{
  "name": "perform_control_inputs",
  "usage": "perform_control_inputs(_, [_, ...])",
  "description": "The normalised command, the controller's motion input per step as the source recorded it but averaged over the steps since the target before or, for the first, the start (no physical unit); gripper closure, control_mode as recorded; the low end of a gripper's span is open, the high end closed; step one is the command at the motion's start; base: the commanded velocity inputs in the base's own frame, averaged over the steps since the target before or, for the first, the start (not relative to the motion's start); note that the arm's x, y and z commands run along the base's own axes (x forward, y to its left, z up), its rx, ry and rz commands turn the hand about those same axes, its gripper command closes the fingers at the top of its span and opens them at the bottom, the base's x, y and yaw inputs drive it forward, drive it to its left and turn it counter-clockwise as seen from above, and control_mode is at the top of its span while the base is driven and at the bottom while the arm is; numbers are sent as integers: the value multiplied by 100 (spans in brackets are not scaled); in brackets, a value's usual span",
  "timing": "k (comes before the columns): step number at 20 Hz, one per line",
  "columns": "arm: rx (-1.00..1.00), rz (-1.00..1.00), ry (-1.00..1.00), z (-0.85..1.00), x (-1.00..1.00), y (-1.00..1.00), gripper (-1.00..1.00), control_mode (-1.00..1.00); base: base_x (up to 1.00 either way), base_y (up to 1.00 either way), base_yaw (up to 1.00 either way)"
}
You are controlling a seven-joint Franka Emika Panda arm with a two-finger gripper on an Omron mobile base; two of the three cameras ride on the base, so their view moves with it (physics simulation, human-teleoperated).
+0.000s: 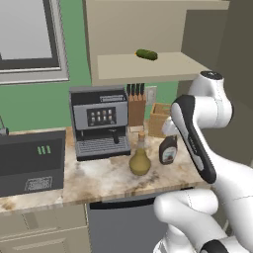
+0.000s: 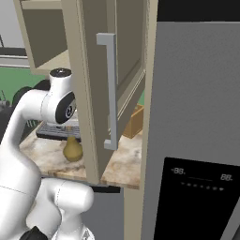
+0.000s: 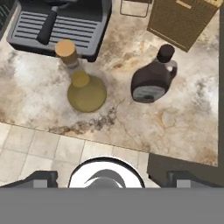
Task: Pick the syrup bottle and oil and vinegar bottle from the counter and place them in the cabinet.
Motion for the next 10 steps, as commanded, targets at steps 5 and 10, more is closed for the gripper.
perform_control_inputs(5, [0,21,-5,-20,-21,1,-100,-100,0,0,0])
perform_control_inputs(10, [0,17,-6,-23,-7,9,-100,-100,0,0,0])
